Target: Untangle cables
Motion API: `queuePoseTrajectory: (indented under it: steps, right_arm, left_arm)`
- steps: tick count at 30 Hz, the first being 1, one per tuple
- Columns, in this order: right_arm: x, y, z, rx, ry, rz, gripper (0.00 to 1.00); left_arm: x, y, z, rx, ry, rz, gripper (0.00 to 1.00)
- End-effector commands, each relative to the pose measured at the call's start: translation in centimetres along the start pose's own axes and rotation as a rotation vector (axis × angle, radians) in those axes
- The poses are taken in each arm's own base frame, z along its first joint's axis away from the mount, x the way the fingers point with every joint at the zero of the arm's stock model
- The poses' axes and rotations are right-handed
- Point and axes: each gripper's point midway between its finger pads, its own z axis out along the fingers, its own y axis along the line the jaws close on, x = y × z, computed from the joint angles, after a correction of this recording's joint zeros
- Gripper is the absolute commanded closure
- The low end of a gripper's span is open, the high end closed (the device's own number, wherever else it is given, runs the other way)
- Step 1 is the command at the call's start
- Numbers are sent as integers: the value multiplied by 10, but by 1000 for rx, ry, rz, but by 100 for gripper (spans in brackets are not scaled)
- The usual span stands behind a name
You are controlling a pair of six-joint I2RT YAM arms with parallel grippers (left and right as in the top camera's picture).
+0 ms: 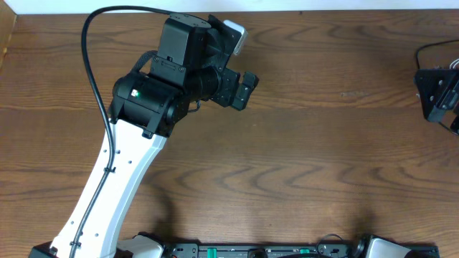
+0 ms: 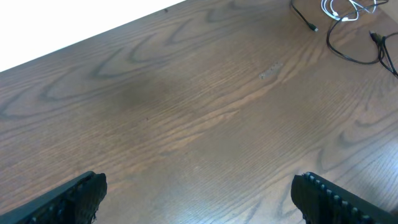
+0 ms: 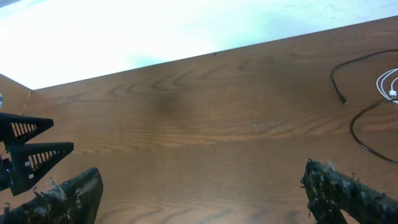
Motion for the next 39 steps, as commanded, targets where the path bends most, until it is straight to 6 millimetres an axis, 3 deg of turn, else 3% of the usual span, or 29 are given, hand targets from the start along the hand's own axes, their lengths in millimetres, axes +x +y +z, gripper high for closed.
queuePoseTrajectory:
  steps: [1,7,13,19,28,39]
  right_arm:
    - [1,-1,0,10,3,-15,1]
    - [-11,-16,1,108,-42,-43,1]
    - [-30,4,12,61,-158,-156,1]
    - [-26,8,41,14,-253,-217,1]
    - [25,-3,81,-31,-442,-299,1]
    - [125,-23,114,-37,-627,-483,1]
  left_arm:
    - [2,3,1,-11,8,14,0]
    - [2,3,1,-12,8,14,1]
    - [2,3,1,-11,8,14,1]
    - [2,3,1,-12,8,15,1]
    - [2,3,1,-11,8,14,1]
    - [2,3,1,-11,8,14,1]
